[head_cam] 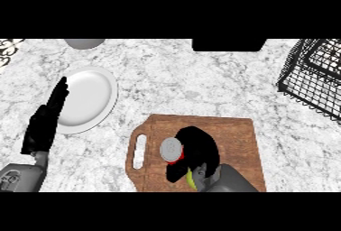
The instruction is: Pick the can from the cutting board and place it in the tiered basket
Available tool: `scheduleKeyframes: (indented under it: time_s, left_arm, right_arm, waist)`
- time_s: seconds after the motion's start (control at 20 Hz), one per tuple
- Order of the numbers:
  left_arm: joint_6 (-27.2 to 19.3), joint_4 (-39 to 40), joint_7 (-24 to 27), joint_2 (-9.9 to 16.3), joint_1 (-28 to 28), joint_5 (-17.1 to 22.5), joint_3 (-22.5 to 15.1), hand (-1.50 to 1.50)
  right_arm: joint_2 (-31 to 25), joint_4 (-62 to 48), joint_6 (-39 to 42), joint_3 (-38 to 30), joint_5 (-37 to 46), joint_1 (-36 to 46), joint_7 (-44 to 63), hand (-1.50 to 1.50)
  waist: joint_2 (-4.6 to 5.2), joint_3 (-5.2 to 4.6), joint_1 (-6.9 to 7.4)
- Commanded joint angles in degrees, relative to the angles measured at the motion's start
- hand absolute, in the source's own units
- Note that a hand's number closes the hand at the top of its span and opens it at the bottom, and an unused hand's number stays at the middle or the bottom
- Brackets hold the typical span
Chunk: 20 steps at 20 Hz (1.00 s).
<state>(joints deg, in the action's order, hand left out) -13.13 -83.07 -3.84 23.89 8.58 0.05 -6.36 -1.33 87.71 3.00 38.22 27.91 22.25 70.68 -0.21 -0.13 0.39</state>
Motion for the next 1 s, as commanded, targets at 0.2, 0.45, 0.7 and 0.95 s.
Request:
scheduleKeyframes:
  time_s: [0.2,0.45,0.7,0.95]
  left_arm:
    - [0.86,0.05,0.86,-0.56,-0.79,-0.34,0.60,0.00]
    - [0.43,-0.95,-0.08,-1.07,-0.73,-0.85,0.36,0.00]
    - [2.07,1.30,0.84,-0.21,2.44,-0.22,1.40,0.00]
    - [1.09,-0.16,-2.66,-1.01,3.04,-1.35,0.22,0.00]
  right_arm:
    - [1.27,3.04,-7.51,-1.85,-0.08,2.19,12.89,1.50]
    - [1.27,-2.18,-9.87,-9.52,8.94,9.06,8.44,1.50]
    - [-4.45,-17.40,-13.72,-21.86,15.30,21.52,-3.24,1.50]
    - [-6.71,-20.99,-22.05,-25.35,27.23,29.57,-3.58,1.50]
  waist:
    - [-0.01,0.08,-0.26]
    - [0.13,0.07,0.25]
    - [1.25,0.07,1.74]
    - [0.63,0.12,1.73]
